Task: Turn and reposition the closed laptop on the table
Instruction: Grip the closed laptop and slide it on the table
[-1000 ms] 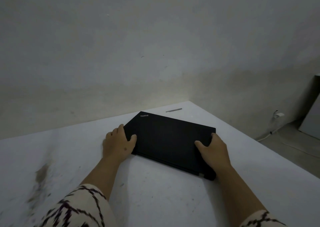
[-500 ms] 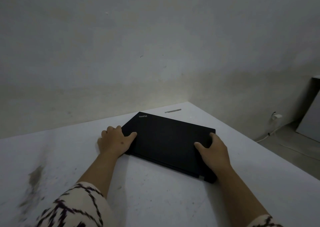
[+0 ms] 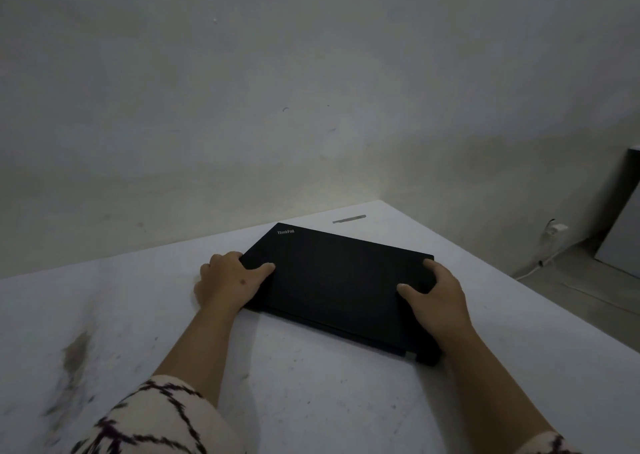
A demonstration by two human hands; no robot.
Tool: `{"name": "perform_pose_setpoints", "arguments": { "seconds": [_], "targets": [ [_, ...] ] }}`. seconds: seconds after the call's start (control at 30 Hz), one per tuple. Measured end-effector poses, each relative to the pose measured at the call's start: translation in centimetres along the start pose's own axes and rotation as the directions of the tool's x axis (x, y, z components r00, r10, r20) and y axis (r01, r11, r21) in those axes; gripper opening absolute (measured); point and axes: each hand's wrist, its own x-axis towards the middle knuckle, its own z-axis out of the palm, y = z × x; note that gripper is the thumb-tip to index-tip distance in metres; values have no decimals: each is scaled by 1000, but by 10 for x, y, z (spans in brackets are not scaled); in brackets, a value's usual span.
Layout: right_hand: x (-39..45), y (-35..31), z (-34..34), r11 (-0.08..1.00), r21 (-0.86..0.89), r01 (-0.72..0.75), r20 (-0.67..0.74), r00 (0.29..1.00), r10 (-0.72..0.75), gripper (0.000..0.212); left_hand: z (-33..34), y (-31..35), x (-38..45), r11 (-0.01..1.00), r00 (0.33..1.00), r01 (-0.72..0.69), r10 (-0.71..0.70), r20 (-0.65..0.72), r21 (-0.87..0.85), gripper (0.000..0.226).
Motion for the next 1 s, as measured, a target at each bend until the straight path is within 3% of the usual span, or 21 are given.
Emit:
{"name": "perform_pose_setpoints", "arguments": {
  "seconds": [0.5,1.0],
  "targets": [
    [-46,-15,8,982,187,26,40,999,-34,60,-73,-23,-34,998,995,33,-38,-87,-52,50],
    [-147,-37,33,972,231,34,181,980,-78,62,-143,-115,-112,975,971,182,-198,-131,-129,54]
  ]
}}
